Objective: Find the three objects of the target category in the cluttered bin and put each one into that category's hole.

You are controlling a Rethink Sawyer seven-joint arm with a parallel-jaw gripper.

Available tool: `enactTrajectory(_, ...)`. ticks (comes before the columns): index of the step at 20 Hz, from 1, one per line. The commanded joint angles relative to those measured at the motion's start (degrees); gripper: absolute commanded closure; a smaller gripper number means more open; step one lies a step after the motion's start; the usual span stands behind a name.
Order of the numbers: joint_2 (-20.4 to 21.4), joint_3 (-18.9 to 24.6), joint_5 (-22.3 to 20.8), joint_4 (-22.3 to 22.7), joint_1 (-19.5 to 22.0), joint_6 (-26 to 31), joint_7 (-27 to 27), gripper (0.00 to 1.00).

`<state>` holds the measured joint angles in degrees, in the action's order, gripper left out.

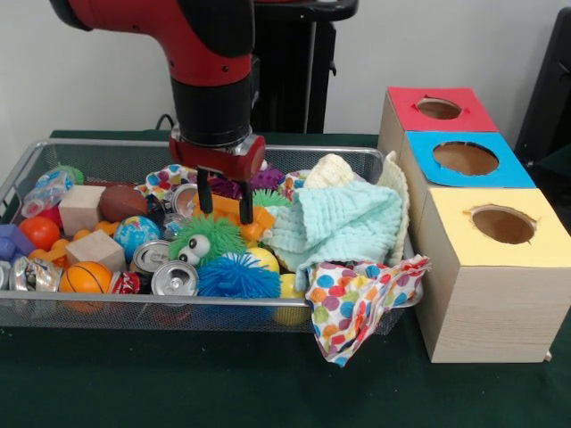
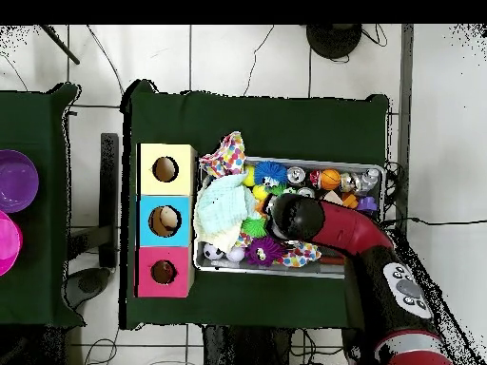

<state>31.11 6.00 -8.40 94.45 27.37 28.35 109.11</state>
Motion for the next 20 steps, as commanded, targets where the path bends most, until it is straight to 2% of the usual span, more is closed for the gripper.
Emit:
enactTrajectory(1,5.17,-2.72,2.39,1.35,-5.14,8.21,10.08,0.00)
enactTrajectory(9,5.88,-4.28,5.01,2.29,-7.28,8.21,10.90,0.00)
enactTrajectory(20,2.88,-3.78,7.89,3.74,-8.19,3.49,10.66,0.00)
